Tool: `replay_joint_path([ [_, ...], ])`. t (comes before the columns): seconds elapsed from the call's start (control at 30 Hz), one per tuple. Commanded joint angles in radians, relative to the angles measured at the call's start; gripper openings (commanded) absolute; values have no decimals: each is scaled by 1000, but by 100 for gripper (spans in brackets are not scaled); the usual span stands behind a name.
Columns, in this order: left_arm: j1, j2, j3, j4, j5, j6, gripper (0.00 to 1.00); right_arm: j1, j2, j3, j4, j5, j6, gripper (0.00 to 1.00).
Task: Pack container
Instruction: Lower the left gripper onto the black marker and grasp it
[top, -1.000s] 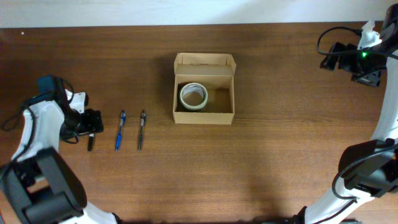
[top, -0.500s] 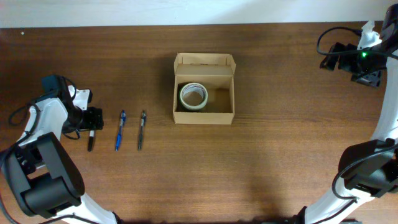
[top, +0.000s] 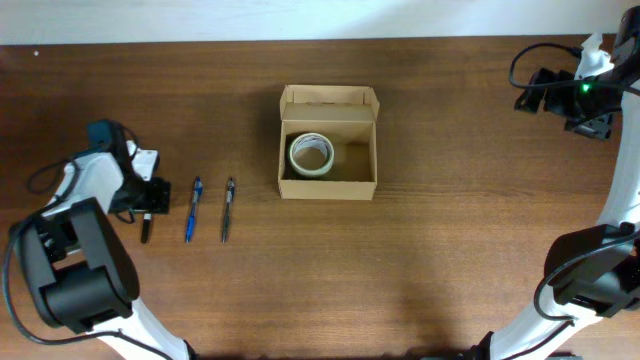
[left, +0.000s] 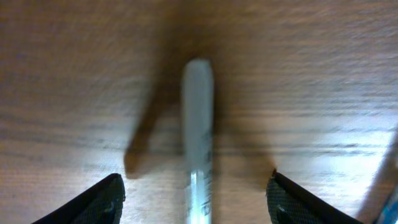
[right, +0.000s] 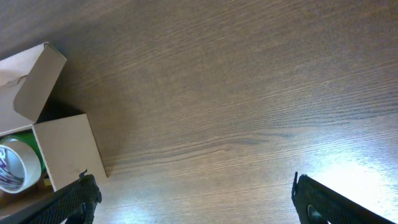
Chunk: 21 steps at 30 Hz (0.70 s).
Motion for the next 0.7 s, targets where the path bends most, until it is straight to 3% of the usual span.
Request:
replay_joint_path([
  [0.0, -49, 56, 2, 6, -54, -18, 73, -3, 9, -2, 0, -13, 1, 99],
  [0.1, -64, 77, 2, 5, -67, -26, 61, -3, 9, -2, 0, -13, 1, 99],
  [0.17, -66, 84, 2, 7, -67, -50, 39, -3, 9, -2, 0, -13, 1, 99],
  [0.2, -66, 84, 2, 7, -66, -60, 32, -3, 9, -2, 0, -13, 1, 99],
  [0.6, -51, 84, 2, 10, 43, -78, 33, -3, 9, -2, 0, -13, 1, 99],
  [0.67, -51, 84, 2, -6, 43, -78, 36, -3, 9, -2, 0, -13, 1, 99],
])
